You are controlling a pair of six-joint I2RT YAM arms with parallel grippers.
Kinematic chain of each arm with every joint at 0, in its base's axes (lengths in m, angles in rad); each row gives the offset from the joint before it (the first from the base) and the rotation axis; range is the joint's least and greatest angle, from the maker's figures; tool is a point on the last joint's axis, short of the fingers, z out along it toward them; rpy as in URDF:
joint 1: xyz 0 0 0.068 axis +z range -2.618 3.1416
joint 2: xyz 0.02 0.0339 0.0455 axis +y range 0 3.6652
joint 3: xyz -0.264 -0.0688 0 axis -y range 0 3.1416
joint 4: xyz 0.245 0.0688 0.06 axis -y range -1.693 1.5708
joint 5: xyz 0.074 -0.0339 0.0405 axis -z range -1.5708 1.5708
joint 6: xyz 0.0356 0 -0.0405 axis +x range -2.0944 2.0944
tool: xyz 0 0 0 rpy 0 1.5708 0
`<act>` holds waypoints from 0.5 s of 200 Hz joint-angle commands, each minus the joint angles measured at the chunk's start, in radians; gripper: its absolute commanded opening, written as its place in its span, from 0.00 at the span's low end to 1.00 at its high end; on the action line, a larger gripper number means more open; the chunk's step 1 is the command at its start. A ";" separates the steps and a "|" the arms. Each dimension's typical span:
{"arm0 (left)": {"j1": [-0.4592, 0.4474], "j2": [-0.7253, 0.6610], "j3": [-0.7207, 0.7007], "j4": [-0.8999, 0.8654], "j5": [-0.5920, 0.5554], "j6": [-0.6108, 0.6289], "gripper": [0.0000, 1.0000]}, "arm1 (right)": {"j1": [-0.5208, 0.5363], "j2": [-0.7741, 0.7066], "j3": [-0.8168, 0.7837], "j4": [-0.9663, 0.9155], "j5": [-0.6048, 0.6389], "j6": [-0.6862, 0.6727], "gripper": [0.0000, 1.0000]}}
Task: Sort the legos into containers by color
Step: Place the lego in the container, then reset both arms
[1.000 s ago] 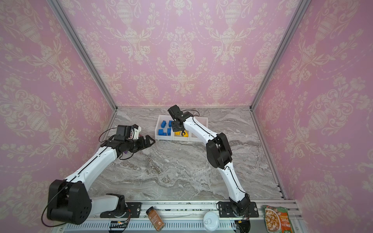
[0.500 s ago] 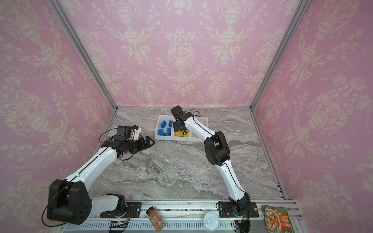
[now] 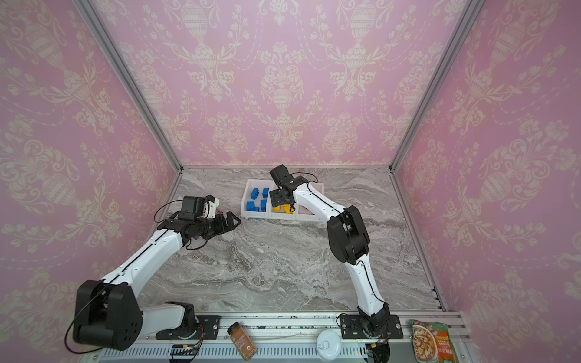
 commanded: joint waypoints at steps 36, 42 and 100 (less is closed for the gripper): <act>0.008 -0.086 0.025 0.026 -0.170 0.086 0.99 | 0.003 -0.294 -0.252 0.104 -0.042 -0.080 1.00; 0.006 -0.095 0.026 0.033 -0.187 0.099 0.99 | 0.003 -0.323 -0.283 0.115 -0.041 -0.088 1.00; 0.007 -0.148 -0.039 0.187 -0.346 0.177 0.99 | -0.019 -0.580 -0.564 0.230 -0.012 -0.180 1.00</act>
